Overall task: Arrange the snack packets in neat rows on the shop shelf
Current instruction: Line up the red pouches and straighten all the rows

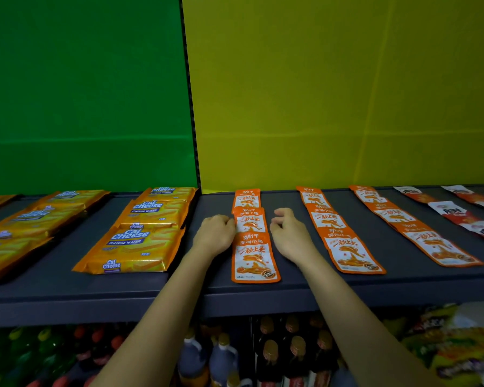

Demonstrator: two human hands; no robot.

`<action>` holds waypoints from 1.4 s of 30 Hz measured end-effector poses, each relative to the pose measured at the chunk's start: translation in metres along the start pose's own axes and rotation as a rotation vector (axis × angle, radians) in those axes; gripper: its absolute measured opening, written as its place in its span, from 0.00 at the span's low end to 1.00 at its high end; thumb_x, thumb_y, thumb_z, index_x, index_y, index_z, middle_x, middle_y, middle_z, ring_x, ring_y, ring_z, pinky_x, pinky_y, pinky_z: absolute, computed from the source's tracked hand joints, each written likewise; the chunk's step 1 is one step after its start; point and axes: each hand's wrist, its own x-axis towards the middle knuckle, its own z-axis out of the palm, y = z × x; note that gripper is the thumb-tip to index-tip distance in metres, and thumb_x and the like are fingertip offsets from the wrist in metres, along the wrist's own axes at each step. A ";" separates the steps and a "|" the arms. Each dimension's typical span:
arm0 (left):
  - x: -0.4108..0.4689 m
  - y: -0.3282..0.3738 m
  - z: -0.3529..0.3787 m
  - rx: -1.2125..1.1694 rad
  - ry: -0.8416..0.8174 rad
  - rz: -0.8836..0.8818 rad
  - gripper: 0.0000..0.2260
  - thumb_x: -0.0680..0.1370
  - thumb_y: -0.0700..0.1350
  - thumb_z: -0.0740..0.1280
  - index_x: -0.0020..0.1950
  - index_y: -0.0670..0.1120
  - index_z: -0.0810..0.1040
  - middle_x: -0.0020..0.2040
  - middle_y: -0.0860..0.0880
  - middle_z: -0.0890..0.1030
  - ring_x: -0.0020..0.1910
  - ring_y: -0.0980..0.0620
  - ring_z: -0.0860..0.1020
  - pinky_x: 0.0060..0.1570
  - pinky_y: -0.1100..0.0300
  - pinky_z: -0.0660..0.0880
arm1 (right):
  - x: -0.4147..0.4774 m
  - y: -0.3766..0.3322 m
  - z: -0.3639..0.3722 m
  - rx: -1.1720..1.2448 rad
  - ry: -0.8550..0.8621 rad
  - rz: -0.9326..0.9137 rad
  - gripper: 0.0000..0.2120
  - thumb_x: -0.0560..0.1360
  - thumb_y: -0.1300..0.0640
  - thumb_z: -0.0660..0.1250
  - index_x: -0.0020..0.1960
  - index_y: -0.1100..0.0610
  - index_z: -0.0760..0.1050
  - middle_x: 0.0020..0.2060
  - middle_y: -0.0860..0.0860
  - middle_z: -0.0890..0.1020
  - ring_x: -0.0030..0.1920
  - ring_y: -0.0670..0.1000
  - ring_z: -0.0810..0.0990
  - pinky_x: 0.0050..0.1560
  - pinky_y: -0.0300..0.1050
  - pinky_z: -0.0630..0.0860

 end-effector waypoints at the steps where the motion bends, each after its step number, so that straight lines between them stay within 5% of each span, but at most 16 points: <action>1: -0.005 0.000 -0.001 -0.007 -0.018 0.002 0.16 0.80 0.45 0.53 0.42 0.38 0.75 0.53 0.39 0.79 0.47 0.45 0.75 0.46 0.54 0.69 | -0.004 0.002 -0.002 -0.001 -0.008 -0.010 0.19 0.80 0.58 0.54 0.70 0.58 0.60 0.66 0.54 0.73 0.64 0.54 0.73 0.54 0.40 0.67; 4: -0.025 -0.003 0.000 -0.023 -0.046 0.012 0.18 0.81 0.46 0.52 0.53 0.36 0.78 0.62 0.40 0.76 0.59 0.44 0.74 0.55 0.56 0.68 | -0.017 0.008 -0.006 -0.006 -0.024 -0.039 0.20 0.80 0.58 0.55 0.71 0.57 0.59 0.66 0.53 0.73 0.65 0.52 0.72 0.57 0.40 0.67; 7: -0.041 -0.005 0.002 0.047 -0.068 0.074 0.19 0.82 0.48 0.51 0.63 0.39 0.74 0.72 0.42 0.67 0.72 0.47 0.63 0.69 0.57 0.59 | -0.026 0.010 -0.007 -0.037 -0.052 -0.060 0.21 0.80 0.56 0.56 0.72 0.54 0.57 0.68 0.51 0.72 0.66 0.52 0.71 0.62 0.46 0.68; 10: -0.049 -0.006 0.004 0.151 -0.037 0.108 0.20 0.82 0.50 0.50 0.71 0.43 0.65 0.75 0.45 0.60 0.75 0.49 0.57 0.71 0.58 0.53 | -0.029 0.008 -0.008 -0.097 -0.062 -0.075 0.22 0.80 0.54 0.56 0.72 0.52 0.57 0.68 0.48 0.71 0.67 0.50 0.71 0.62 0.47 0.68; 22: -0.052 -0.003 0.002 0.127 -0.006 0.098 0.20 0.82 0.50 0.51 0.71 0.45 0.67 0.74 0.47 0.63 0.74 0.50 0.59 0.70 0.58 0.55 | -0.027 0.010 -0.006 -0.127 -0.082 -0.101 0.22 0.80 0.52 0.56 0.72 0.52 0.57 0.68 0.45 0.72 0.66 0.49 0.71 0.57 0.45 0.68; 28: -0.066 -0.002 -0.020 -0.163 0.115 0.136 0.14 0.81 0.45 0.56 0.61 0.42 0.76 0.63 0.45 0.77 0.63 0.49 0.73 0.55 0.63 0.65 | -0.025 0.002 -0.009 0.067 -0.054 -0.106 0.20 0.79 0.55 0.58 0.70 0.54 0.62 0.67 0.50 0.72 0.65 0.51 0.72 0.59 0.44 0.70; 36: -0.069 -0.053 -0.103 -0.342 0.375 0.077 0.10 0.78 0.42 0.61 0.47 0.42 0.81 0.48 0.44 0.83 0.49 0.46 0.79 0.54 0.54 0.72 | -0.028 -0.060 0.012 0.093 -0.070 -0.256 0.18 0.79 0.58 0.58 0.69 0.55 0.66 0.67 0.50 0.72 0.65 0.49 0.70 0.60 0.41 0.66; 42: -0.052 -0.118 -0.131 -0.236 0.410 -0.060 0.11 0.79 0.43 0.60 0.57 0.41 0.77 0.57 0.42 0.80 0.55 0.47 0.76 0.49 0.58 0.67 | -0.022 -0.108 0.077 0.083 -0.197 -0.127 0.23 0.80 0.55 0.56 0.73 0.61 0.58 0.72 0.56 0.65 0.71 0.54 0.64 0.69 0.45 0.60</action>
